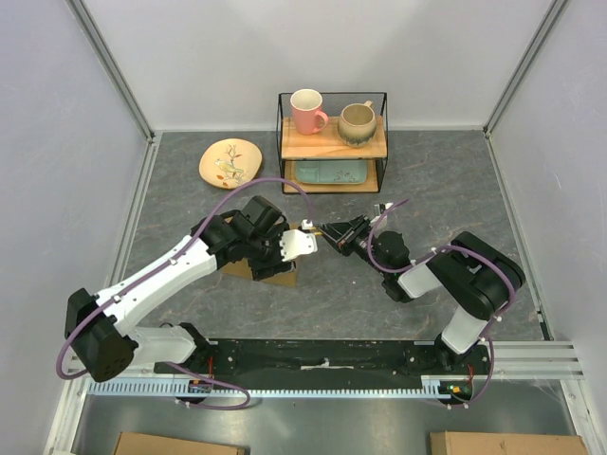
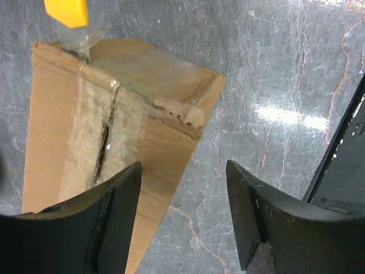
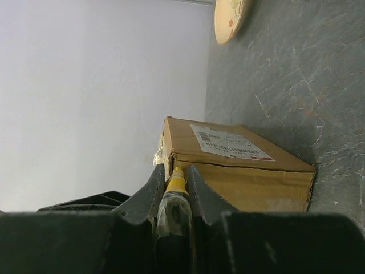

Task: Unpack the express box
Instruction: Cut the express box at the center of the board.

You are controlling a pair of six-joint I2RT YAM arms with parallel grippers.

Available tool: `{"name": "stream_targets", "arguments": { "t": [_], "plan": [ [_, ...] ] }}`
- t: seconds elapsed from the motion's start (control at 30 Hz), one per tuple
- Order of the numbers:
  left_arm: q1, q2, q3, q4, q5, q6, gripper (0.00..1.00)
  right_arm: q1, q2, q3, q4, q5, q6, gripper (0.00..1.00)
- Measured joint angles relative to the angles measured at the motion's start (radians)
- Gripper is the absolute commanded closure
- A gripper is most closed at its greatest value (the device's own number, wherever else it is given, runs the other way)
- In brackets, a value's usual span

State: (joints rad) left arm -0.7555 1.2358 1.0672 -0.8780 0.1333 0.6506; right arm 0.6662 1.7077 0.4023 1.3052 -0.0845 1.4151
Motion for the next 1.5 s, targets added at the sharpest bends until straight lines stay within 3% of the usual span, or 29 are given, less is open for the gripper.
{"name": "stream_targets", "arguments": {
  "t": [0.93,1.5],
  "plan": [
    [-0.028,0.113,0.059,0.020,-0.088,-0.025,0.42,0.116,-0.027,0.019,-0.019,0.164,-0.047,1.00],
    [-0.022,0.143,0.086,-0.005,-0.098,-0.049,0.44,0.153,-0.031,-0.067,0.036,0.260,0.026,1.00]
  ]
}}
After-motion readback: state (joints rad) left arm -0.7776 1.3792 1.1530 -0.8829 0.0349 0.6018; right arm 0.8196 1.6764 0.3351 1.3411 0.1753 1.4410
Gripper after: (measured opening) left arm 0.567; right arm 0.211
